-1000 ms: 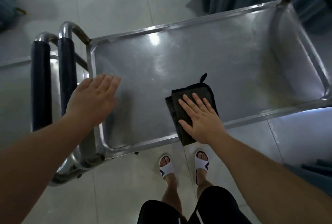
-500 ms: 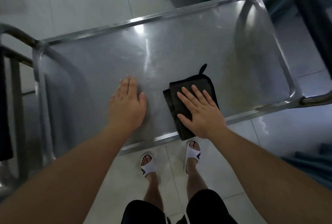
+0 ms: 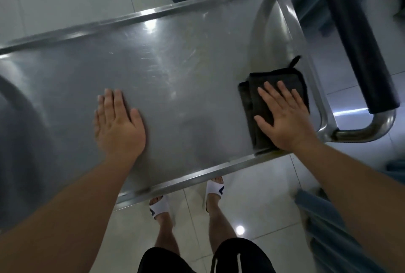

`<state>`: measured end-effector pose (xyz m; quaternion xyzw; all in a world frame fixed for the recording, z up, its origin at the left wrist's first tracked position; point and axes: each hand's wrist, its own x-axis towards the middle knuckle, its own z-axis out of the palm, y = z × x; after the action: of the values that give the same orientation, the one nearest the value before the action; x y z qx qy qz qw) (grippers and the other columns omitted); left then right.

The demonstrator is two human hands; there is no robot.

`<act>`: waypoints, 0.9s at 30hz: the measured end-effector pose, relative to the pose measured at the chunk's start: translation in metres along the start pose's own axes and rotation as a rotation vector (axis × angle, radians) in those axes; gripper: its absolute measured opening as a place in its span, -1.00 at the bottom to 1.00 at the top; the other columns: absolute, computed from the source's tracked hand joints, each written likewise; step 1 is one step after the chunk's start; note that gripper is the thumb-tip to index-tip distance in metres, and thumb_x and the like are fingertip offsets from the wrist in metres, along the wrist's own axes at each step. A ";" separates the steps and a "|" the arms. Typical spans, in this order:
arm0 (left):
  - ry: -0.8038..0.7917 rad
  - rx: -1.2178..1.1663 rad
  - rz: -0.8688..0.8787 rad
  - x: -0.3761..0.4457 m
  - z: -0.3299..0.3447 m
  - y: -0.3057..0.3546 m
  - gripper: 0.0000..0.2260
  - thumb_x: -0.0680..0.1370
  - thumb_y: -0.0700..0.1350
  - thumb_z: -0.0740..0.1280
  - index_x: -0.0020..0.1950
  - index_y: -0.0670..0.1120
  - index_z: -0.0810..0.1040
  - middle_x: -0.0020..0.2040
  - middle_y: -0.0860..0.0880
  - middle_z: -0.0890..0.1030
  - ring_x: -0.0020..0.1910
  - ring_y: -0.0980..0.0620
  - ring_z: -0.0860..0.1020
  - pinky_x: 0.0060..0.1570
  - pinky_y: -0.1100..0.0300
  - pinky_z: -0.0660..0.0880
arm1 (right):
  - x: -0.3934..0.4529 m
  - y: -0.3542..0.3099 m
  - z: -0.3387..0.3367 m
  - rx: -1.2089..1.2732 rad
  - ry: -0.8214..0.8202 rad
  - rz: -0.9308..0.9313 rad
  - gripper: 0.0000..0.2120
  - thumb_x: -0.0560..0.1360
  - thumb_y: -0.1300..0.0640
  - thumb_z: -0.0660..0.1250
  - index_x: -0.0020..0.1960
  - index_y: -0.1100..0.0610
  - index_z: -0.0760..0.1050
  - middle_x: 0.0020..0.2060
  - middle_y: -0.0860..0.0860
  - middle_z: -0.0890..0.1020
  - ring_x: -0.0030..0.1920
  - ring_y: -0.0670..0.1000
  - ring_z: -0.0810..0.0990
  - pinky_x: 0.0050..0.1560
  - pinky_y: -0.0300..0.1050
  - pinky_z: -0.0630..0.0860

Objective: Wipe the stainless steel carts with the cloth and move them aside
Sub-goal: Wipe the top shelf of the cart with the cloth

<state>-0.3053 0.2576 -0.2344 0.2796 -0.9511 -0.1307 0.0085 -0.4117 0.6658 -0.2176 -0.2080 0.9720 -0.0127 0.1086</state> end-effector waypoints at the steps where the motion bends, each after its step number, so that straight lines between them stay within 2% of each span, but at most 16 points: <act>1: 0.012 0.003 0.000 0.000 0.002 -0.001 -0.42 0.71 0.12 0.01 0.72 -0.02 0.08 0.73 -0.08 0.10 0.71 -0.08 0.01 0.67 -0.03 -0.08 | 0.003 0.010 -0.003 0.009 0.011 0.033 -0.29 0.62 -0.34 0.00 0.70 -0.12 -0.02 0.69 -0.10 0.07 0.69 0.02 -0.06 0.66 0.15 -0.07; 6: 0.023 0.012 0.016 0.000 0.002 -0.002 -0.40 0.70 0.10 0.01 0.73 -0.04 0.07 0.73 -0.07 0.09 0.71 -0.06 0.01 0.67 -0.01 -0.11 | 0.008 0.037 -0.014 0.019 0.029 0.197 -0.32 0.65 -0.32 -0.08 0.70 -0.11 -0.07 0.70 -0.08 0.02 0.69 0.06 -0.06 0.66 0.20 -0.09; 10: 0.010 0.009 0.014 0.001 -0.001 -0.001 -0.38 0.68 0.09 0.02 0.73 -0.08 0.08 0.73 -0.10 0.10 0.71 -0.09 0.02 0.67 -0.05 -0.08 | 0.013 0.000 -0.009 0.063 0.036 0.372 -0.30 0.66 -0.31 -0.12 0.71 -0.04 -0.13 0.70 -0.01 -0.05 0.69 0.11 -0.15 0.65 0.22 -0.12; 12: 0.009 0.011 0.007 0.001 -0.003 0.001 -0.37 0.67 0.09 0.01 0.73 -0.09 0.09 0.73 -0.10 0.10 0.71 -0.09 0.02 0.67 -0.04 -0.10 | 0.014 -0.035 -0.005 0.098 0.060 0.390 -0.28 0.66 -0.30 -0.08 0.71 0.01 -0.06 0.70 0.03 0.01 0.68 0.17 -0.08 0.64 0.25 -0.07; 15: 0.001 0.011 0.006 0.000 -0.002 0.003 -0.36 0.66 0.09 0.01 0.73 -0.09 0.09 0.74 -0.09 0.08 0.71 -0.07 0.01 0.67 -0.02 -0.12 | 0.011 -0.113 0.007 0.091 0.093 0.218 -0.27 0.62 -0.26 0.06 0.70 0.03 0.09 0.68 0.05 0.15 0.66 0.22 0.07 0.63 0.26 0.02; 18: -0.007 0.022 0.007 0.000 -0.001 0.001 -0.35 0.66 0.10 0.00 0.74 -0.08 0.07 0.74 -0.08 0.08 0.72 -0.07 0.00 0.67 -0.04 -0.11 | 0.022 -0.195 0.015 0.133 0.077 0.024 -0.27 0.61 -0.28 0.09 0.70 -0.03 0.08 0.68 -0.02 0.11 0.68 0.12 -0.01 0.64 0.21 -0.05; 20: -0.001 0.025 0.006 0.001 0.001 0.000 -0.36 0.66 0.10 -0.01 0.73 -0.09 0.08 0.73 -0.08 0.09 0.71 -0.06 0.01 0.67 -0.03 -0.10 | 0.040 -0.233 0.015 0.133 0.047 -0.177 -0.29 0.62 -0.28 0.09 0.70 -0.04 0.08 0.69 -0.05 0.10 0.69 0.09 -0.07 0.64 0.22 -0.04; 24: 0.028 0.013 -0.007 0.001 0.005 -0.001 -0.37 0.67 0.08 0.01 0.73 -0.11 0.08 0.73 -0.08 0.11 0.71 -0.04 0.03 0.67 -0.01 -0.09 | 0.090 -0.245 0.006 0.046 -0.017 -0.572 -0.32 0.63 -0.28 0.02 0.70 -0.07 0.08 0.68 -0.09 0.08 0.69 0.05 -0.09 0.65 0.16 -0.11; 27: 0.033 0.015 -0.006 0.001 0.007 -0.002 -0.36 0.67 0.11 0.02 0.73 -0.10 0.10 0.73 -0.08 0.13 0.71 -0.05 0.04 0.67 -0.01 -0.07 | 0.112 -0.224 0.001 0.002 -0.013 -0.623 -0.29 0.61 -0.31 0.05 0.70 -0.11 0.07 0.68 -0.12 0.09 0.69 0.01 -0.06 0.65 0.11 -0.12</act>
<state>-0.3055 0.2572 -0.2416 0.2847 -0.9510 -0.1189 0.0218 -0.4212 0.4161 -0.2259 -0.4957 0.8608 -0.0449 0.1057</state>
